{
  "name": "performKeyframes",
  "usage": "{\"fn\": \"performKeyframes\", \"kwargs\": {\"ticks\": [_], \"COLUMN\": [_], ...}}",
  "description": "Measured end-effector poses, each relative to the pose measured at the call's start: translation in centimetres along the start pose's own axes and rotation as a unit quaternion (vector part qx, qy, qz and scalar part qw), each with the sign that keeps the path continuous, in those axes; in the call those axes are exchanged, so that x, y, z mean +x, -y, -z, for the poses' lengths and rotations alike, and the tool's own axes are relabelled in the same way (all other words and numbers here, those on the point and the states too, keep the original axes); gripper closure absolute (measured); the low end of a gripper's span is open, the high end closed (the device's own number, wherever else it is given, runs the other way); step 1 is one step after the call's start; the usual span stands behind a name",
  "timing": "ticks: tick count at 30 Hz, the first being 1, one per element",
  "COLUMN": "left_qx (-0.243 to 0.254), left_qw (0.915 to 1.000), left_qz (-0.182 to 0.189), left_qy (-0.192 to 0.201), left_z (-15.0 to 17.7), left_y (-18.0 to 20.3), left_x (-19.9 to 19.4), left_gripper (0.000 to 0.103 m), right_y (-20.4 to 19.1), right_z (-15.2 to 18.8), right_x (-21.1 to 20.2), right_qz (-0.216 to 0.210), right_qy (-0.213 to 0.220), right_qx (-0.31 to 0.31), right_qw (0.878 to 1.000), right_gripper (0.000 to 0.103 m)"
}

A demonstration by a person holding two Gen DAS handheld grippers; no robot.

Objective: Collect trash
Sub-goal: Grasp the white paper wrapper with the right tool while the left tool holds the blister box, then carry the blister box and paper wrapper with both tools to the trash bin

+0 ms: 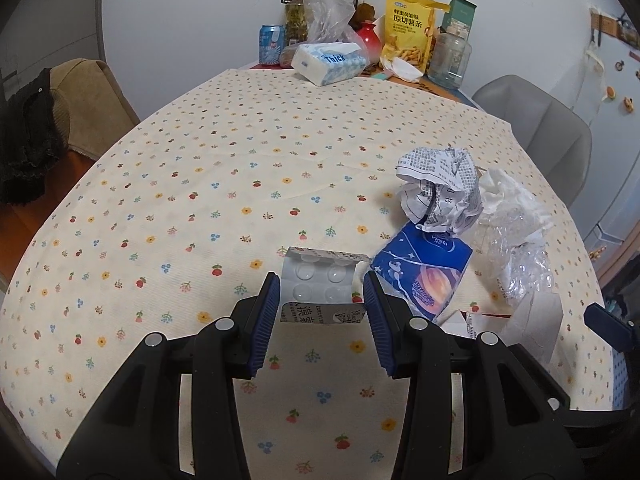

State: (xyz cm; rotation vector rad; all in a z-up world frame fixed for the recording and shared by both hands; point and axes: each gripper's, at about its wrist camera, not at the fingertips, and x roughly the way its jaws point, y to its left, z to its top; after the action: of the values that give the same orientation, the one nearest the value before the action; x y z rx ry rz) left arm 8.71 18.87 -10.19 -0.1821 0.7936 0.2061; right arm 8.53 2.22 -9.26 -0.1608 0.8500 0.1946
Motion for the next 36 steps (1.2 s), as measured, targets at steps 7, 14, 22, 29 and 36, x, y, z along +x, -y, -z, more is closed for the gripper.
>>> {"fn": "performKeyframes", "kwargs": {"ticks": [7, 14, 22, 29, 36], "left_qx": [0.005, 0.008, 0.021, 0.041, 0.068], "left_qw": [1.0, 0.9999, 0.9992, 0.998, 0.9958], "left_qz": [0.0, -0.007, -0.008, 0.004, 0.022], "left_qy": [-0.003, 0.006, 0.032, 0.048, 0.058], "left_z": [0.0, -0.1, -0.8, -1.0, -1.2], "left_y": [0.2, 0.4, 1.9, 4.6, 8.1], "left_x": [0.1, -0.5, -3.0, -4.7, -5.7], "left_gripper": [0.059, 0.059, 0.059, 0.059, 0.059], "right_y": [-0.3, 0.5, 1.7, 3.6, 6.7], "right_z": [0.1, 0.0, -0.6, -0.7, -0.7], "right_x": [1.0, 0.0, -2.4, -4.7, -6.6], "right_qz": [-0.025, -0.042, -0.047, -0.04, -0.019], "right_qy": [-0.017, -0.013, 0.013, 0.037, 0.059], "right_qx": [-0.002, 0.01, 0.022, 0.035, 0.06], "right_qw": [1.0, 0.999, 0.999, 0.998, 0.996], "right_gripper": [0.046, 0.06, 0.061, 0.062, 0.062]}}
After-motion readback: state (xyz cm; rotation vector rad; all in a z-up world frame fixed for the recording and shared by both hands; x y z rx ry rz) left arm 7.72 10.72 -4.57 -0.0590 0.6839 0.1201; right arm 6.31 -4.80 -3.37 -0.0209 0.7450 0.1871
